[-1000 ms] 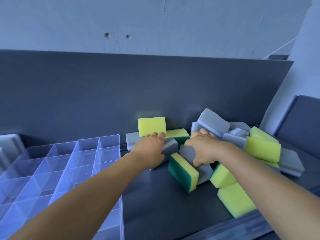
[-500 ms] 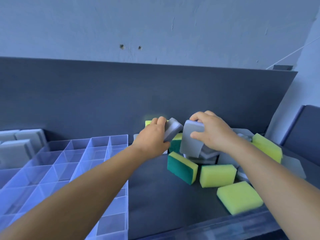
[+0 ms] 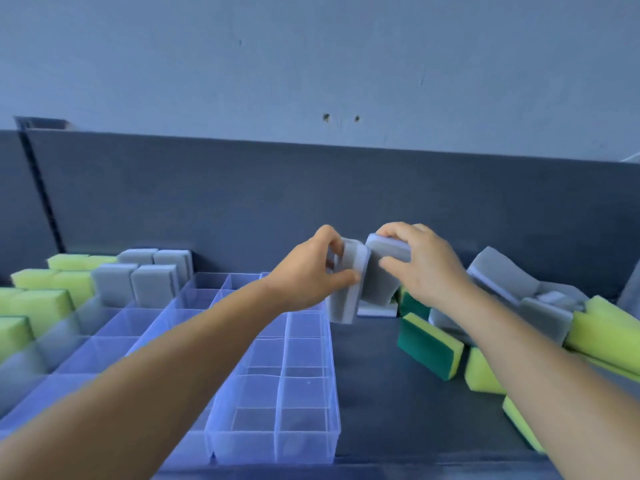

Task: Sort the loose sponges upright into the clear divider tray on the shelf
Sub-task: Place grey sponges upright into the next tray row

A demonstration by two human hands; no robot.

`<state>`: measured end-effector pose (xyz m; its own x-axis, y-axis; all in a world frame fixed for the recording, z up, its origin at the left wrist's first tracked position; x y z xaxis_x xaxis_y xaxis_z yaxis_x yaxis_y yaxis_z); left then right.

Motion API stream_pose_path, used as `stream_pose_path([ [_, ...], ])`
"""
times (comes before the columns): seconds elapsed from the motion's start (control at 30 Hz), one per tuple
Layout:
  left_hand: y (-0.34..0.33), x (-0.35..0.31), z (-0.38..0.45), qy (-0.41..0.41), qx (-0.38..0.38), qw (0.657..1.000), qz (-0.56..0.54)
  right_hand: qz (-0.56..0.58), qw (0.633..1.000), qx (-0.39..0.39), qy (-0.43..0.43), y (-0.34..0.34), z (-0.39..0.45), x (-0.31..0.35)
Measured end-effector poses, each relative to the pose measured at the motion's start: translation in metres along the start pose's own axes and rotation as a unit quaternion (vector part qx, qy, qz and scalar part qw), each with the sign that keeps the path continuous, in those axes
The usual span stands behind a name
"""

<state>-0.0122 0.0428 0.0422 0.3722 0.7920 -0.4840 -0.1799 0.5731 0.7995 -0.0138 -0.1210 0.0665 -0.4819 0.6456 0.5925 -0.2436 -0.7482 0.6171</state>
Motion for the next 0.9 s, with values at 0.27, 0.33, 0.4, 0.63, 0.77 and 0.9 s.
stream_pose_path([
  [0.27,0.078,0.064,-0.039,-0.031,-0.04,0.996,0.074,0.01,0.999,0.035,0.037,-0.074,0.007,0.076],
  [0.33,0.099,0.087,-0.051,-0.023,-0.046,0.993,0.11,0.016,0.998,0.043,0.042,-0.096,0.009,0.096],
  [0.4,0.121,0.111,-0.063,-0.003,-0.049,0.988,0.146,0.021,0.998,0.051,0.04,-0.118,0.01,0.116],
  [0.63,0.183,0.196,-0.095,0.042,-0.033,0.977,0.206,0.047,0.996,0.057,0.039,-0.182,0.011,0.17],
  [0.77,0.21,0.231,-0.112,0.055,-0.045,0.97,0.231,0.049,0.996,0.06,0.035,-0.214,0.011,0.193],
  [0.9,0.219,0.253,-0.118,0.067,-0.036,0.972,0.223,0.049,0.996,0.07,0.027,-0.239,0.011,0.206],
])
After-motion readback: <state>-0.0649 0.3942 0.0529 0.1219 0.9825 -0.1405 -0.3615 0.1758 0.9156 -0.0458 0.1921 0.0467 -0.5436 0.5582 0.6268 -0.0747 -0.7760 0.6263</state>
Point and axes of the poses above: each hand's wrist, its own z-axis towards the middle knuckle, its own y-axis out of the back of the hand, x = y × z, the point moved 6 cm from there along z, towards the middle knuckle, and after that the axes turned 12 degrees about z, right-handed, at the moved point
